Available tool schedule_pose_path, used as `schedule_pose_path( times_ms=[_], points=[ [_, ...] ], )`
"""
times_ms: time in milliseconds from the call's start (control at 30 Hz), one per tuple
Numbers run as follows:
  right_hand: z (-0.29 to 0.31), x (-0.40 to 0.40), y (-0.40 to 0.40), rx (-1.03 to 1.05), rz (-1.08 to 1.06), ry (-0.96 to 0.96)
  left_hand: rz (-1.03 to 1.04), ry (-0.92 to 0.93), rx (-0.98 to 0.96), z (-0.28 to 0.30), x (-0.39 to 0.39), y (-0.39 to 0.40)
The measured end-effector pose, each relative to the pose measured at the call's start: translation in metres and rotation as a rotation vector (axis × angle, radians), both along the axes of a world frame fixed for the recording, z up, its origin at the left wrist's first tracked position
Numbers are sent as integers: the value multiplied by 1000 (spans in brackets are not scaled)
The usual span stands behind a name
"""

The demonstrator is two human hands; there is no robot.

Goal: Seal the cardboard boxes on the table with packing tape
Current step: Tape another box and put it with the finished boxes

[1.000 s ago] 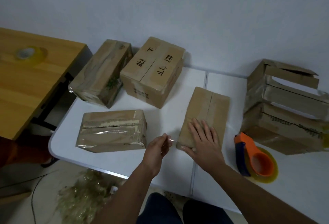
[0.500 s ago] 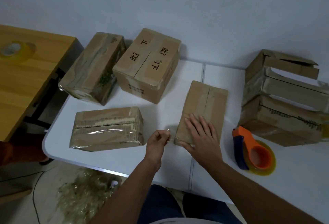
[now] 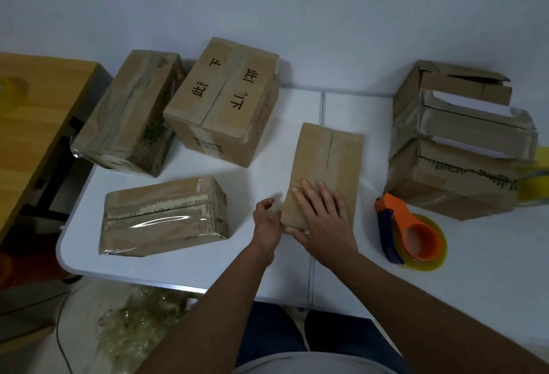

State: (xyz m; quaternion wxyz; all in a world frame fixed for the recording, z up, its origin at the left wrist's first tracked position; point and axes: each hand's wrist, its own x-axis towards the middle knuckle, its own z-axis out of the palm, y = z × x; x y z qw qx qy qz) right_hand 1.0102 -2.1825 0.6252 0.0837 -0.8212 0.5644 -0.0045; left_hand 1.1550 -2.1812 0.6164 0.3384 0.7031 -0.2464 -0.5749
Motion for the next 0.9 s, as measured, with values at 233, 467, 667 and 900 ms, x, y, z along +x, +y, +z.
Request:
schedule_pose_path(
  times_ms=[233,467,667,900],
  points=[
    [2,-1,0,0,5,-17,80,42,7,16,28,-3],
    [3,0,0,-5,8,-8,-461,-30,-181,19,36,19],
    [1,-2,0,-6,27,-7,-688,-227,-391,20,51,6],
    [0,-1,-1,31,38,40,-1001,-448,-398,26,63,-29]
  ],
)
